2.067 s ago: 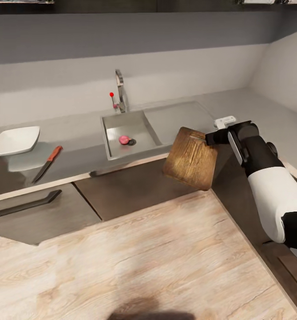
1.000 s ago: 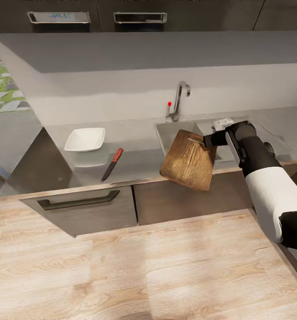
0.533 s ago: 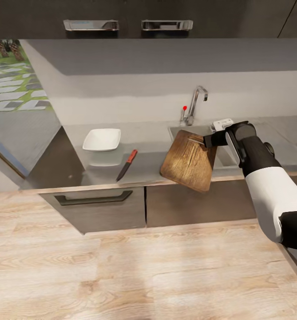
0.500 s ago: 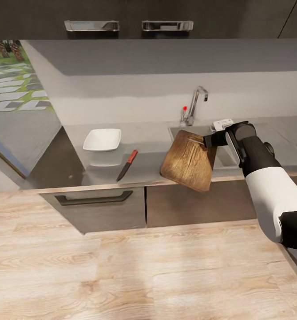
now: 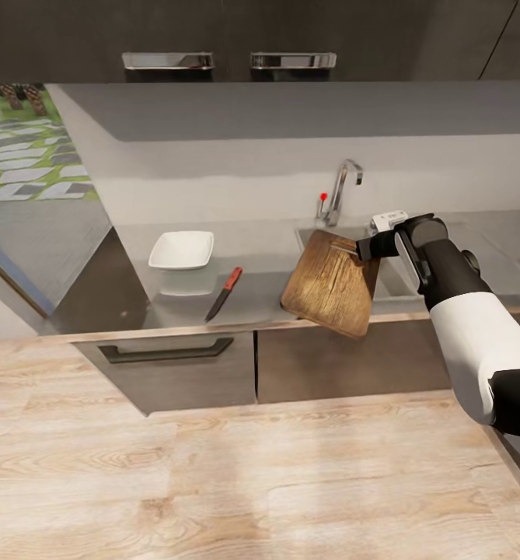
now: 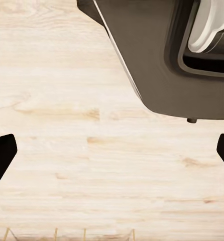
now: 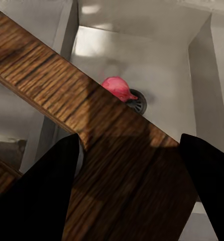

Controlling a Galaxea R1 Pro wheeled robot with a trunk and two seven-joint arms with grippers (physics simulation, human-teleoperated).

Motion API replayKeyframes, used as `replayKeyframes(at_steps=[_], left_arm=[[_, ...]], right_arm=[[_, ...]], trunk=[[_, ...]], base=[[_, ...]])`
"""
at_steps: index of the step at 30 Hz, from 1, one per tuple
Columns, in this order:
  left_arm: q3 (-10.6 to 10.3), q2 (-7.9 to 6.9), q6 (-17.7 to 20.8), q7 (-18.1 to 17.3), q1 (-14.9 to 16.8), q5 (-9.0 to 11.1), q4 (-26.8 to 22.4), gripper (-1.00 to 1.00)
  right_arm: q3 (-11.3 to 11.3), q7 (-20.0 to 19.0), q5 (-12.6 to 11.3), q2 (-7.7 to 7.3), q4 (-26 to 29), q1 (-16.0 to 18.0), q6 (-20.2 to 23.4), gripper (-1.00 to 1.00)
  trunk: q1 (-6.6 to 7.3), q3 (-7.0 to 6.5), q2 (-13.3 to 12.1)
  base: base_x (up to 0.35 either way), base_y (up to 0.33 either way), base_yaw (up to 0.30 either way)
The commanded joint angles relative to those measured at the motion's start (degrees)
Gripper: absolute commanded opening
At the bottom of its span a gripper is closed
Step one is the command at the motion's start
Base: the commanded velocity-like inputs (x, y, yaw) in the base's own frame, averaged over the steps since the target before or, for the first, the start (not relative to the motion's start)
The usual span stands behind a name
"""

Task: In the kitchen, take the Vidalia onion out of the sink, dice it on the chopping board with the paring knife, put the diced onion into the bowl on the countertop, then place both the paring knife and the chopping board into the sink.

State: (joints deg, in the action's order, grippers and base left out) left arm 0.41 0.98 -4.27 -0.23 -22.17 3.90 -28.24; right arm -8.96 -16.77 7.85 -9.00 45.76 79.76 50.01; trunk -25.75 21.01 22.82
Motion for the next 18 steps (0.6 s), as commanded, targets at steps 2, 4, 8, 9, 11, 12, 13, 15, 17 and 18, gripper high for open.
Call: replayKeyframes(at_steps=[2, 4, 8, 9, 11, 12, 13, 15, 17, 18], left_arm=[[0.03, 0.02, -0.1, -0.03, -0.05, 0.41, -0.18, 1.0], [0.03, 0.0, -0.16, -0.05, -0.06, 0.36, -0.32, 1.0], [0.06, -0.01, -0.2, -0.1, -0.07, 0.33, -0.33, 1.0], [0.05, -0.01, -0.21, -0.11, -0.07, 0.32, -0.33, 1.0], [0.03, -0.04, -0.21, -0.12, -0.02, 0.32, -0.35, 1.0], [0.05, -0.1, -0.21, -0.12, -0.01, 0.32, -0.37, 1.0], [0.04, -0.16, -0.21, -0.12, 0.0, 0.32, -0.39, 1.0], [0.03, -0.23, -0.21, -0.11, 0.01, 0.32, -0.3, 1.0], [0.07, -0.26, -0.19, -0.12, 0.02, 0.35, -0.13, 1.0], [0.09, -0.28, -0.16, -0.12, 0.02, 0.37, -0.04, 1.0]], right_arm=[[-0.18, -0.44, 0.59, -0.05, 0.01, 0.05, 0.18, -1.0], [-0.18, -0.41, 0.59, -0.05, -0.14, 0.05, 0.16, -1.0], [-0.18, -0.37, 0.64, -0.08, -1.12, 0.05, -0.19, -1.0], [-0.18, -0.37, 0.67, -0.09, -1.21, 0.05, -0.25, -1.0], [-0.18, -0.4, 0.67, -0.08, -1.32, 0.05, -0.36, -1.0], [-0.18, -0.42, 0.64, -0.04, -1.34, 0.05, -0.37, -1.0], [-0.18, -0.43, 0.62, 0.02, -1.36, 0.05, -0.36, -1.0], [-0.2, -0.4, 0.6, 0.34, -1.37, 0.05, -0.28, -1.0], [-0.19, -0.35, 0.62, 0.96, -1.37, 0.05, -0.18, -1.0], [-0.19, -0.34, 0.64, 1.2, -1.37, 0.05, -0.14, -1.0]], trunk=[[-0.04, -0.1, 0.1], [-0.04, -0.28, 0.1], [-0.04, -0.65, 0.1], [-0.04, -0.74, 0.1], [-0.04, -0.93, 0.1], [-0.04, -1.02, 0.1], [-0.04, -1.11, 0.1], [-0.04, -1.3, 0.1], [-0.04, -1.48, 0.1], [-0.04, -1.57, 0.1]], base=[[0.0, 0.0, 0.0], [0.0, 0.0, 0.0], [0.0, 0.0, 0.0], [0.0, 0.0, 0.0], [0.0, 0.0, 0.0], [0.0, 0.0, 0.0], [0.0, 0.0, 0.0], [0.0, 0.0, 0.0], [0.019, 0.003, 0.0], [0.077, 0.038, 0.0]])
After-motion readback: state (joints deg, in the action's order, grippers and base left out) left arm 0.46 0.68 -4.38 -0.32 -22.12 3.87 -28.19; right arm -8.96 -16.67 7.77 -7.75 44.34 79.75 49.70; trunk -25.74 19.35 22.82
